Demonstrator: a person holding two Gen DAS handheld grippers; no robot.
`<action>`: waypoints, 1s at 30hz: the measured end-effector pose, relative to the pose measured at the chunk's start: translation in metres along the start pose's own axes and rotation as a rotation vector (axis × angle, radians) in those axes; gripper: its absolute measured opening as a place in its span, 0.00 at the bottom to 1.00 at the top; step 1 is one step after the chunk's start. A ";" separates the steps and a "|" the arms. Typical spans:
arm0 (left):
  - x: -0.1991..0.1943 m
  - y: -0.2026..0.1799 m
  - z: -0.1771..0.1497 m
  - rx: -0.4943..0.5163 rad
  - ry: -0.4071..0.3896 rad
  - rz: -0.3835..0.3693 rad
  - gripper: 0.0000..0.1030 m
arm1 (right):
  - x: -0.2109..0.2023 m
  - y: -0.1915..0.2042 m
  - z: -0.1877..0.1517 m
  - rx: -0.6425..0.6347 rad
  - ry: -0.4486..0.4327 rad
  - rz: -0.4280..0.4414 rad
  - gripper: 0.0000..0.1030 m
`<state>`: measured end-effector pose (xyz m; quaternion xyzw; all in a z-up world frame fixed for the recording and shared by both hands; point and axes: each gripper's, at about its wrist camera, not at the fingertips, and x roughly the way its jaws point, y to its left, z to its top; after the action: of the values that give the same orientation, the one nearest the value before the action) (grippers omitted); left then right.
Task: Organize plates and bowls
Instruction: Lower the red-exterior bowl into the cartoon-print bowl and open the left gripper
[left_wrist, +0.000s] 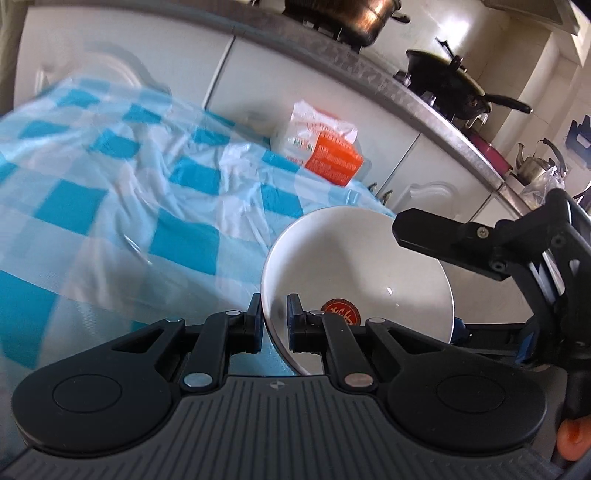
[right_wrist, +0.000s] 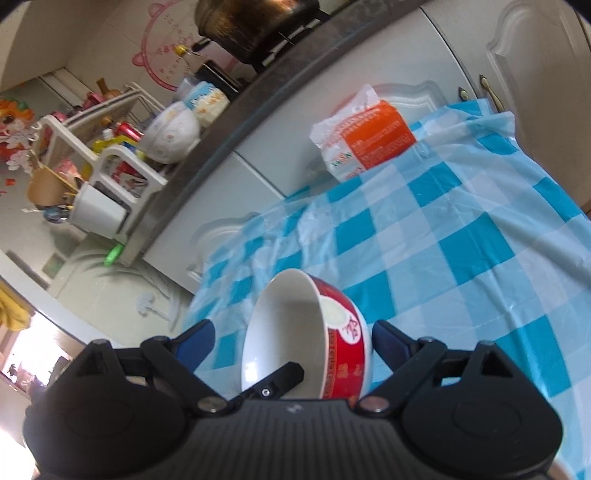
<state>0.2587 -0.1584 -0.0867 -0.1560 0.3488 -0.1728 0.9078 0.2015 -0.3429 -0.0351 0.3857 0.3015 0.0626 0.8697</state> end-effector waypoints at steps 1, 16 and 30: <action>-0.008 0.000 0.002 0.002 -0.008 0.002 0.07 | -0.003 0.006 -0.001 0.000 -0.004 0.004 0.89; -0.148 0.042 0.026 0.002 -0.168 0.099 0.07 | -0.020 0.119 -0.037 -0.058 0.014 0.139 0.89; -0.184 0.119 0.011 -0.068 -0.171 0.230 0.07 | 0.039 0.160 -0.101 -0.057 0.128 0.218 0.89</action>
<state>0.1624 0.0273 -0.0205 -0.1599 0.2915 -0.0417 0.9422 0.1954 -0.1546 0.0071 0.3865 0.3108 0.1896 0.8474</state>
